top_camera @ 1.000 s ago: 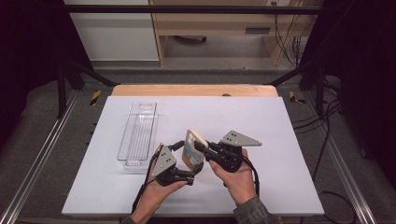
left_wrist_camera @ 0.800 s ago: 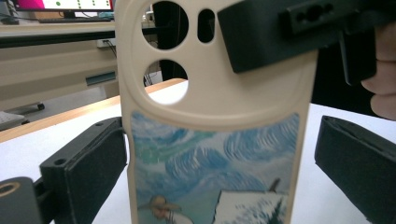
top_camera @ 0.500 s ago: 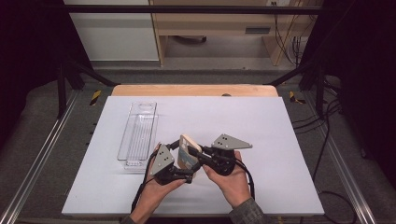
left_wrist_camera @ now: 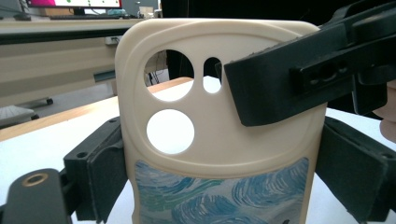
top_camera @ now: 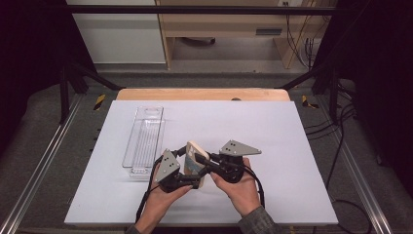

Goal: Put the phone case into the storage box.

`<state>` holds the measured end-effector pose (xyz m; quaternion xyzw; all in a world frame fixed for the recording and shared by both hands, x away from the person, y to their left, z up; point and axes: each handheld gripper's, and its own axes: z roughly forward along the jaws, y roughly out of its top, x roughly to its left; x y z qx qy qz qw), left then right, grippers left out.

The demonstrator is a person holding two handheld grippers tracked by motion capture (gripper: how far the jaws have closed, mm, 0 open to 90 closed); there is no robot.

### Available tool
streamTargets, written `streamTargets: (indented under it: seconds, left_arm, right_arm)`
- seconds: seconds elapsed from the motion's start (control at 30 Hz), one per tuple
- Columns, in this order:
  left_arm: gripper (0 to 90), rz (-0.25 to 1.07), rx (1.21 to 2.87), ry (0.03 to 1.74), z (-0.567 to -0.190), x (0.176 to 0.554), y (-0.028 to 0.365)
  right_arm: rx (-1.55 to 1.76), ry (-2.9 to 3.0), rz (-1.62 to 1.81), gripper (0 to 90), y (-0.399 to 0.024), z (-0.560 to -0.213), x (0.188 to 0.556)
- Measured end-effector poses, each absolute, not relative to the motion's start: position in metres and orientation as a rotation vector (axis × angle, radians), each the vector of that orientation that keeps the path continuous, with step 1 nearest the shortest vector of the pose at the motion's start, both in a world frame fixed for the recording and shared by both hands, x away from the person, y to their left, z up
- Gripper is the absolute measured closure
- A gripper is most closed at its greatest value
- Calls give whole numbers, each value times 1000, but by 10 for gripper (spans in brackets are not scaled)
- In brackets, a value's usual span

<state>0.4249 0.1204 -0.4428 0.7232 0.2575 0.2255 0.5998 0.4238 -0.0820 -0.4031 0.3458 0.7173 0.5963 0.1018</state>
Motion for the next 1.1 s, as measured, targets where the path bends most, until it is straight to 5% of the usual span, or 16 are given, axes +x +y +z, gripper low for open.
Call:
streamTargets:
  seconds: [0.23,0.5,0.53,0.73,1.1]
  left_arm:
    - [109,533,1662,604,-439,424,123]
    - [111,546,1642,635,-437,425,129]
    - [111,548,1636,638,-437,425,130]
    - [112,558,1621,648,-435,426,133]
    - [112,542,1606,639,-422,424,128]
  right_arm:
    - [1028,2107,1790,766,-81,-399,425]
    - [1012,2029,1774,456,-91,-382,421]
    - [1010,1993,1766,366,-98,-375,420]
    - [1001,1881,1715,176,-114,-366,420]
    - [1045,1802,1649,47,-157,-383,425]
